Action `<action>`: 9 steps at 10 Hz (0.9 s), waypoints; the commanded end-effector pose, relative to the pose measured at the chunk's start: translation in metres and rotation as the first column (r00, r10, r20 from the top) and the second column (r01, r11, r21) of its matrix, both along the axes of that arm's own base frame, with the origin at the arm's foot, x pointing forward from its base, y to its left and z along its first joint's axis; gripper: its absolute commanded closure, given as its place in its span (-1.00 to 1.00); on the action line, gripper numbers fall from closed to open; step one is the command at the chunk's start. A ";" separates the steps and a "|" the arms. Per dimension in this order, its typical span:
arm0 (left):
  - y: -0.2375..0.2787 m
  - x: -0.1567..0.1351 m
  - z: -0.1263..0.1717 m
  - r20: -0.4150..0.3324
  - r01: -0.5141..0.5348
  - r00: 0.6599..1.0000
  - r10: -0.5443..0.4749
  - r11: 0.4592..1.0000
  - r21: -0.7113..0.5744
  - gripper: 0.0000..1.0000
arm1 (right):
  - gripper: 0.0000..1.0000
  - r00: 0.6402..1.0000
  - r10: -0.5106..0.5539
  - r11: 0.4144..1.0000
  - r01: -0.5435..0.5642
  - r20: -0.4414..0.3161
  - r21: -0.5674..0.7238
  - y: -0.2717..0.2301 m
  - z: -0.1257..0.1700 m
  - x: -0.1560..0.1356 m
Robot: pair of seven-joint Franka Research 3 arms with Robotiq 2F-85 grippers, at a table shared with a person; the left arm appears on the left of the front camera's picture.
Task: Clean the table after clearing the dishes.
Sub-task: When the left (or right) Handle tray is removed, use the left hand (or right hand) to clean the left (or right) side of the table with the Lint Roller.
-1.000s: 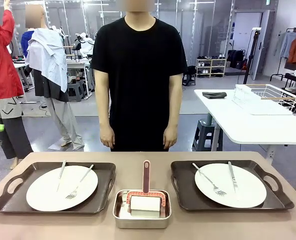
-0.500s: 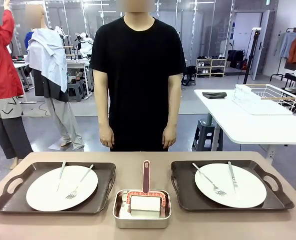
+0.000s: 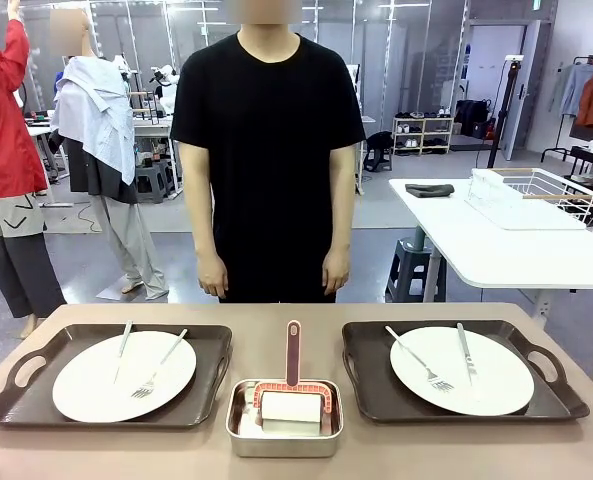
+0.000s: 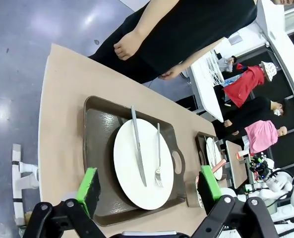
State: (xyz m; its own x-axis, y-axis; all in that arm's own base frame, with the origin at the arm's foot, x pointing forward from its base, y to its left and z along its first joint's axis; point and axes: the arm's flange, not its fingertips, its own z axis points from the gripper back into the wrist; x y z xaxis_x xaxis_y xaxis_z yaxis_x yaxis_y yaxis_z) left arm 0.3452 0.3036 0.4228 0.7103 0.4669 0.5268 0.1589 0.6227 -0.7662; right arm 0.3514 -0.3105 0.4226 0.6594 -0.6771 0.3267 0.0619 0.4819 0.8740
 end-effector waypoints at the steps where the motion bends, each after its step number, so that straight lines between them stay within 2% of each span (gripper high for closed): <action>1: 0.003 -0.002 0.002 0.008 0.005 1.000 -0.005 1.000 -0.007 -1.00 | -1.00 1.000 0.002 1.000 -0.002 0.010 0.007 -0.001 0.001 0.000; 9: 0.003 -0.002 0.002 0.008 0.005 1.000 -0.005 1.000 -0.007 -1.00 | -1.00 1.000 0.002 1.000 -0.002 0.010 0.007 -0.001 0.001 0.000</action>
